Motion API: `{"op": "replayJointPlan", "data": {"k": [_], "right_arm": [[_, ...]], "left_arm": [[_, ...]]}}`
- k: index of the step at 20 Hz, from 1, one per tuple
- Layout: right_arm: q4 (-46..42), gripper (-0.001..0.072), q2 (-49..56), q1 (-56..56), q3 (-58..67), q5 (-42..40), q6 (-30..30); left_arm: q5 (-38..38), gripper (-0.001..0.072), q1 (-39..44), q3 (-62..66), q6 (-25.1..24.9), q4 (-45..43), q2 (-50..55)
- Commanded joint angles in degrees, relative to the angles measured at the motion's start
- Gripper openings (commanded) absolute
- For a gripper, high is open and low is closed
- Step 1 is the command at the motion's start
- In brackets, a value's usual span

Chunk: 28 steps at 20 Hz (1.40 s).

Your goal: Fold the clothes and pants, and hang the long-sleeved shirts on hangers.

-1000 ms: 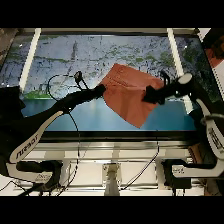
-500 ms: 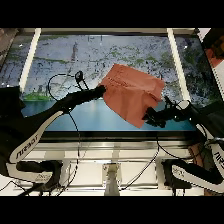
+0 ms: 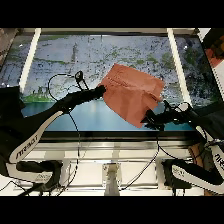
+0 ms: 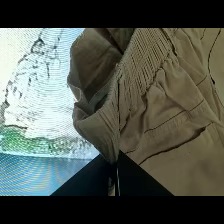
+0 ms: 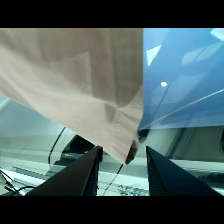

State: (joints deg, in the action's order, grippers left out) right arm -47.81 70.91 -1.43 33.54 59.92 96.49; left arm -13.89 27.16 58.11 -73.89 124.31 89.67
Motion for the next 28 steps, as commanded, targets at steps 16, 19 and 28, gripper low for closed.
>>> {"op": "replayJointPlan", "data": {"k": [16, 19, 28], "right_arm": [[-2.2, 0.0008, 0.0, 1.2, 5.6, -9.8, 3.3], [-6.2, 0.0008, 0.9, -1.8, 11.8, -9.4, 2.9], [-9.8, 0.0009, 14.4, -3.1, 27.8, -8.5, 2.9]], "left_arm": [[-5.2, 0.0013, -2.6, 0.0, 0.2, -5.2, -1.0], [-11.2, 0.0011, -2.0, -0.1, 4.0, -11.9, -1.4], [-11.0, 0.0013, 7.8, -0.1, 32.8, -23.8, -2.1]]}}
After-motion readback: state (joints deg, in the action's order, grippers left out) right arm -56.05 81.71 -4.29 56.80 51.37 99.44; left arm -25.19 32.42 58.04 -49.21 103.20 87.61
